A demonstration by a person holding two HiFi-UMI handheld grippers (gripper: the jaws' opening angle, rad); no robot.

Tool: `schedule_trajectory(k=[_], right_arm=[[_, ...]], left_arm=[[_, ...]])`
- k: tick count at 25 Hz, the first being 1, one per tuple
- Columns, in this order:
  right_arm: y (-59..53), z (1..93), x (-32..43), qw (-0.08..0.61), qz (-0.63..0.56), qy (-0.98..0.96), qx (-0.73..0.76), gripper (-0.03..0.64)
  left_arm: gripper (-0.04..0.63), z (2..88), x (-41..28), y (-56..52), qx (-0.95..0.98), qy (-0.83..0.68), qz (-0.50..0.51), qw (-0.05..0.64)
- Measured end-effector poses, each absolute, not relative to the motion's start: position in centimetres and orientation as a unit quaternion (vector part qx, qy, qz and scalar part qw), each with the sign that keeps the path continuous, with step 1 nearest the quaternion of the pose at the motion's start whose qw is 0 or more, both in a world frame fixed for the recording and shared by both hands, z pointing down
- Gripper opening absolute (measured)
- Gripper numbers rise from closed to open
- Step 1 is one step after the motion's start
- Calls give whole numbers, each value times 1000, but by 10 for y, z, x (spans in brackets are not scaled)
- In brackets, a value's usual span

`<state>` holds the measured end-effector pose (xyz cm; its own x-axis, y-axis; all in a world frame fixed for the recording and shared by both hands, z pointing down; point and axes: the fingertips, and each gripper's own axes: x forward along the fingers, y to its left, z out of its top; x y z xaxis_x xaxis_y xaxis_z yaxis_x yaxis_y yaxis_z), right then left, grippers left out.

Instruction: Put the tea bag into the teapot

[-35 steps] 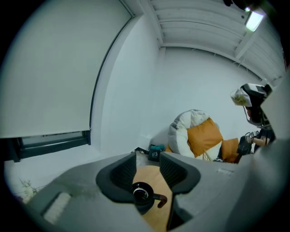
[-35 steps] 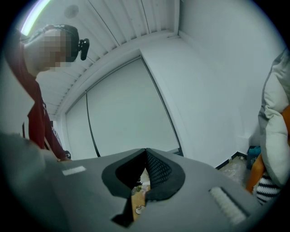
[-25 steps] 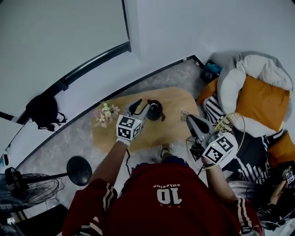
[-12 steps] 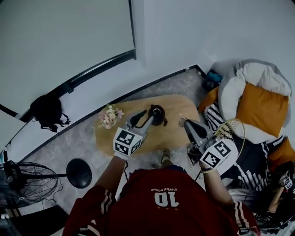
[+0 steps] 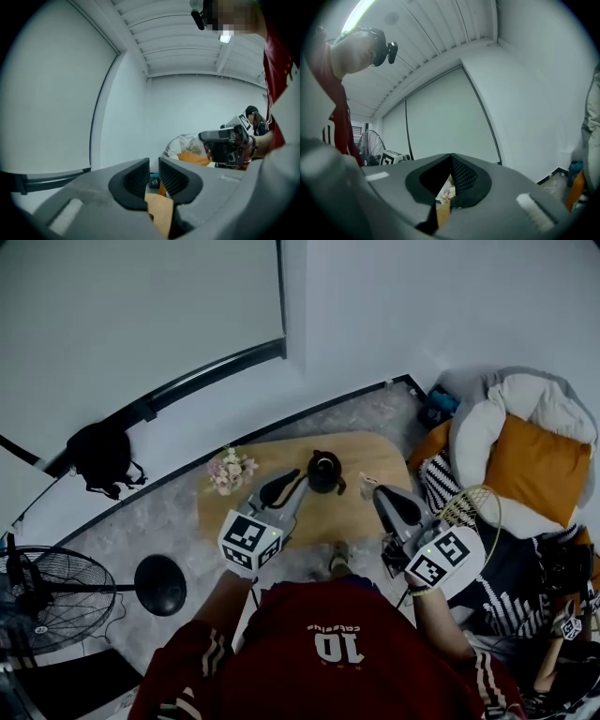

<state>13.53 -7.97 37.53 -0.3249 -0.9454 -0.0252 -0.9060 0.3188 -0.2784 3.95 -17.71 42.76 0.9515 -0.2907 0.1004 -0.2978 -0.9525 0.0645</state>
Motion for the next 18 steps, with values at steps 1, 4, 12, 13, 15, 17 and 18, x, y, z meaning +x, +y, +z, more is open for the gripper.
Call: schedule_trajectory(k=[1,4,12,13,15,17,18], right_arm=[[-80,375,134,91,-105,807,-574,2],[-79,374,132,88,-102,807,-576,2],[-74,374,137,84,-100,803,-582,2],[-74,374,137,83,-99,803,-582,2],[-74,373,137,81,-97,802,-584,2],[-74,373,137,81,-95,802,-584,2],[-74,372,137,80,-94,802,-584,2]], left_arm=[[67,425,37,-176,987,-149,42,39],[44,418,32,-175,987,-151,35,41],[2,409,27,-174,986,-150,10,74],[2,407,26,-173,986,-150,9,71],[2,404,25,-172,986,-152,7,67],[2,404,24,-173,986,-153,5,70],[2,405,24,-174,985,-154,5,75]])
